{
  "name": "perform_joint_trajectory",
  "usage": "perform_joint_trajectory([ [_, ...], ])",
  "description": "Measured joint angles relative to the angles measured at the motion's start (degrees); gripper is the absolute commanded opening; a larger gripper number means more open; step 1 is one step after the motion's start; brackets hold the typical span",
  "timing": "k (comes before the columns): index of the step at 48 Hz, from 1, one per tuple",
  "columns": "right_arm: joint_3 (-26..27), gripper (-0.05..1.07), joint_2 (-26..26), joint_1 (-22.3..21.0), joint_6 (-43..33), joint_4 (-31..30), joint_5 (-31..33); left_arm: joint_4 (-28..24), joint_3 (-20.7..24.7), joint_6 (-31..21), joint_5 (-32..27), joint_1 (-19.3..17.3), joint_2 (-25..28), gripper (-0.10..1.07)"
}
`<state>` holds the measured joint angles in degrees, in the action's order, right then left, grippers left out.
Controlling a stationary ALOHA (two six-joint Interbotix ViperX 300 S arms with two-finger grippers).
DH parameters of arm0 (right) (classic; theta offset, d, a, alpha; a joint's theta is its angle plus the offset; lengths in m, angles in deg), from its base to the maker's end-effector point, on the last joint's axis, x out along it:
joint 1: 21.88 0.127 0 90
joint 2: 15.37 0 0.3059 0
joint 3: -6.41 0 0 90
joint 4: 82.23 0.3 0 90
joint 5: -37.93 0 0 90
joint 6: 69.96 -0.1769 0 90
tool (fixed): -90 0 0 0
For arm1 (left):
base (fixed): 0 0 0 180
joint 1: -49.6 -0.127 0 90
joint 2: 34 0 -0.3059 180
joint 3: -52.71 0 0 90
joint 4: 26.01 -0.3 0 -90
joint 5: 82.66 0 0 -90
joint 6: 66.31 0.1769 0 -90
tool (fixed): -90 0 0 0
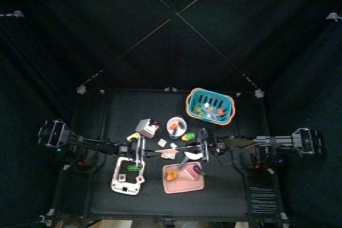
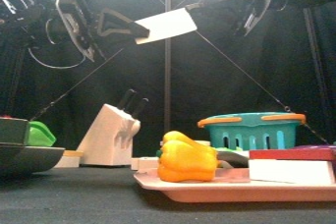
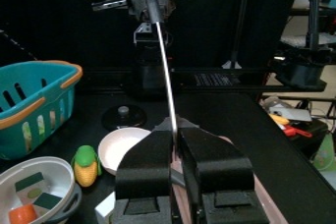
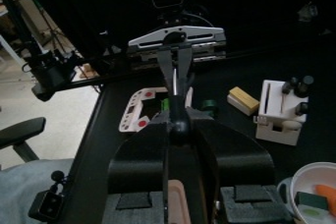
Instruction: Reorient grip
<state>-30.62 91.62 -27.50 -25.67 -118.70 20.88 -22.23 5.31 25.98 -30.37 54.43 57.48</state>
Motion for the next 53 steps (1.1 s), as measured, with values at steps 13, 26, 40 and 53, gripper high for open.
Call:
perform_joint_trajectory([
  [13,-0.53,0.34,-0.09,0.18,-0.88,2.90,0.00,-0.09,-0.18,-0.09,0.00,0.18,0.00,0.39],
  [26,-1.41,0.57,0.26,0.70,-0.70,15.47,3.08,0.09,-1.58,-0.18,0.35,0.09,-1.05,0.39],
  [40,4.04,0.95,1.32,2.55,-0.26,22.15,23.82,0.09,-3.96,-0.09,-0.26,0.26,-2.11,0.39],
  [53,12.04,0.98,1.05,5.01,0.88,20.39,43.24,0.09,-3.87,0.00,-0.97,0.26,-2.02,0.39],
])
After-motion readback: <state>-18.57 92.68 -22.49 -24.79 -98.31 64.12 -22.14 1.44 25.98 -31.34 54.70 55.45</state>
